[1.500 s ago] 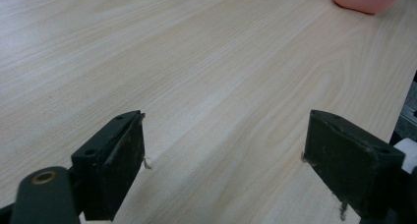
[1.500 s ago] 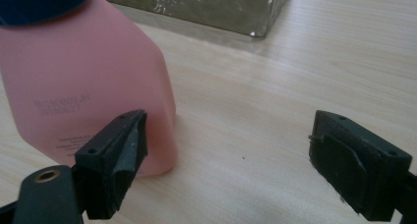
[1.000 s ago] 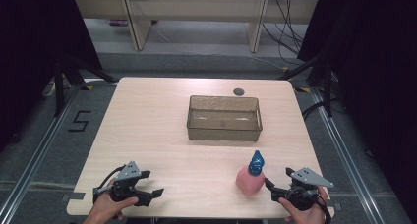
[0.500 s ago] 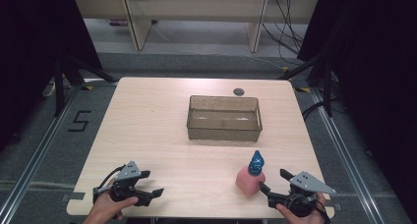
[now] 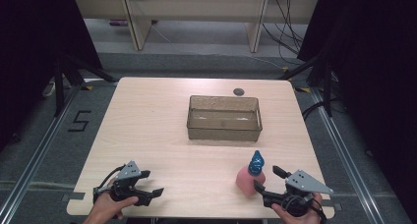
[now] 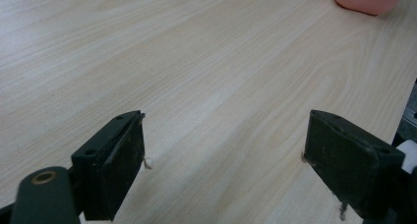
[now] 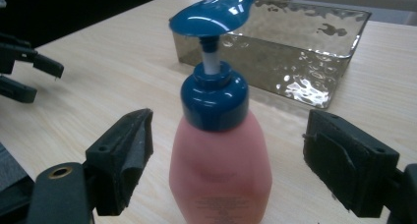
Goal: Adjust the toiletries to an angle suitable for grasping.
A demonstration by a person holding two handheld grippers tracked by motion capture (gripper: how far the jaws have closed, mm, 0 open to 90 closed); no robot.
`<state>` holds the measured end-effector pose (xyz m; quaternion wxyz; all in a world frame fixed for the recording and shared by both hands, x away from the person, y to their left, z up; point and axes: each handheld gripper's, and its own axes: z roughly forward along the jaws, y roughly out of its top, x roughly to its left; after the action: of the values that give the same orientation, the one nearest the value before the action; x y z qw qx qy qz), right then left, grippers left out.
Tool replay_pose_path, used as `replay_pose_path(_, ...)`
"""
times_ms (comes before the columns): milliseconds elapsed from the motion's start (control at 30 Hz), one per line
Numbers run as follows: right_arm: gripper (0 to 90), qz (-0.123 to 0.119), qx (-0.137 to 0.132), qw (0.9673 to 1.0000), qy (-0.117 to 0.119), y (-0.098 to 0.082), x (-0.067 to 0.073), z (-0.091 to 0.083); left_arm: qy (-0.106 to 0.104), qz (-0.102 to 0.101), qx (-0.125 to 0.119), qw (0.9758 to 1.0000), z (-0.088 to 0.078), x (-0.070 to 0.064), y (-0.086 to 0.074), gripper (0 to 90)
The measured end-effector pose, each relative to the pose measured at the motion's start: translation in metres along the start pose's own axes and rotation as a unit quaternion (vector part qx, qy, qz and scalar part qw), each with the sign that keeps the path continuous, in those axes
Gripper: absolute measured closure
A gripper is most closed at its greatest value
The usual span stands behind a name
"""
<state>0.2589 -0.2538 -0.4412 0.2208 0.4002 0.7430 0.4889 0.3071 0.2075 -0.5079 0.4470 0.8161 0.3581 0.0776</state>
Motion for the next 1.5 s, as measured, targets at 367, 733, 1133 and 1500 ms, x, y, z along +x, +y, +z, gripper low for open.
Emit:
replay_pose_path(367, 22.4, -0.004, 0.011, 0.9999, 0.002, 0.007, 0.006, 0.007, 0.003, -0.001, 0.002, 1.0000, 0.001, 0.000, 0.000, 14.9)
replay_pose_path(733, 25.1, -0.019, 0.009, 0.9998, 0.002, 0.013, 0.002, 0.018, -0.003, 0.001, 0.004, 1.0000, 0.002, 0.000, 0.001, 14.9)
replay_pose_path(1133, 28.0, -0.021, 0.013, 0.9997, 0.005, 0.014, 0.000, 0.028, -0.002, 0.000, 0.003, 1.0000, 0.005, -0.001, 0.002, 14.9)
replay_pose_path(1500, 31.5, -0.016, 0.014, 0.9998, 0.005, 0.014, -0.004, 0.033, -0.003, 0.002, 0.007, 1.0000, 0.007, -0.002, 0.004, 14.8)
